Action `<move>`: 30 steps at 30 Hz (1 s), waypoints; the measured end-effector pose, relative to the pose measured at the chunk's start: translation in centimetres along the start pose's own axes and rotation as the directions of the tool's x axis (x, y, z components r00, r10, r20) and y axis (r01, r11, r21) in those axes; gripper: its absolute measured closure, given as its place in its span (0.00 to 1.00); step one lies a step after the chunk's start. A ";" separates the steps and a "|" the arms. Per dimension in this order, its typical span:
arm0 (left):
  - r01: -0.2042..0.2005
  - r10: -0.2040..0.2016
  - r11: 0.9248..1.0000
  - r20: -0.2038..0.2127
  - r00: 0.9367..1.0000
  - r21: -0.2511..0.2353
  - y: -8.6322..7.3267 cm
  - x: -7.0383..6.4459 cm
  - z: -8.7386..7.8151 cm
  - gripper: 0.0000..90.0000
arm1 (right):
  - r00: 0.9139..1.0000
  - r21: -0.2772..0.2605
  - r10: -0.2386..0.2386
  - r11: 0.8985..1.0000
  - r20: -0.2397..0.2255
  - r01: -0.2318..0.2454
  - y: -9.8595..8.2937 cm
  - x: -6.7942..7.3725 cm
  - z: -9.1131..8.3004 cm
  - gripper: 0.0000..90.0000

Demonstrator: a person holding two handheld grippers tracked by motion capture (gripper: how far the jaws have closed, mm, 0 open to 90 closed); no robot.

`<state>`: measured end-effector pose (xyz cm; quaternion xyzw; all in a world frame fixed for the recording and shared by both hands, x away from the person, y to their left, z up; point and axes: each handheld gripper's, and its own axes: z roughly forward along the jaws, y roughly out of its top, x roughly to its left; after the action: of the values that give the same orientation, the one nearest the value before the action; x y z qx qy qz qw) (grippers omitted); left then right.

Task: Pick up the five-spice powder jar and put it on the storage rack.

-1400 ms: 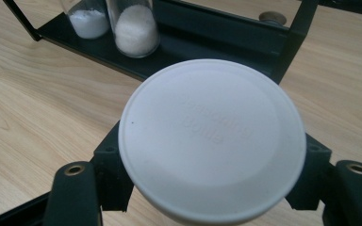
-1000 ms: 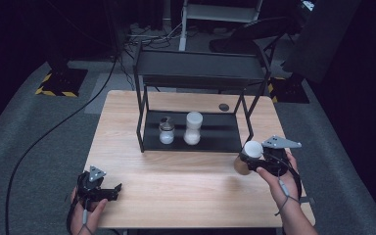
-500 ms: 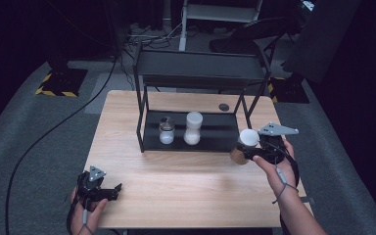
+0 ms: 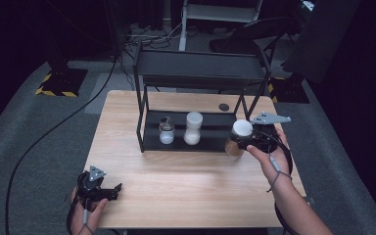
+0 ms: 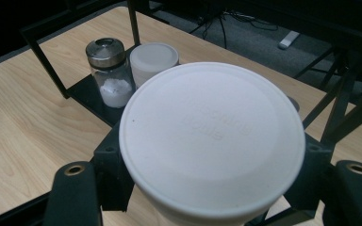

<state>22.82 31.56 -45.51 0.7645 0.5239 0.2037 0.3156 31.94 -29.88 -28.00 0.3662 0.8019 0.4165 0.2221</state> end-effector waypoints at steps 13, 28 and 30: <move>0.000 0.000 1.000 -0.001 1.000 0.000 0.0 0.0 0.0 0.00 | 1.000 -0.007 -0.001 1.000 -0.002 0.001 1.6 -0.5 2.8 0.37; -0.003 0.003 1.000 -0.002 1.000 -0.002 0.0 0.0 0.1 0.00 | 1.000 0.004 0.000 1.000 -0.013 0.000 2.1 -1.2 7.0 0.37; -0.002 0.002 1.000 -0.003 1.000 -0.003 0.0 0.0 0.1 0.00 | 1.000 0.007 -0.001 1.000 -0.015 0.001 2.0 -1.3 7.6 0.37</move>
<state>22.90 31.53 -45.54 0.7643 0.5232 0.2061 0.3157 38.59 -26.23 -30.47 0.3636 0.8052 0.4162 0.2152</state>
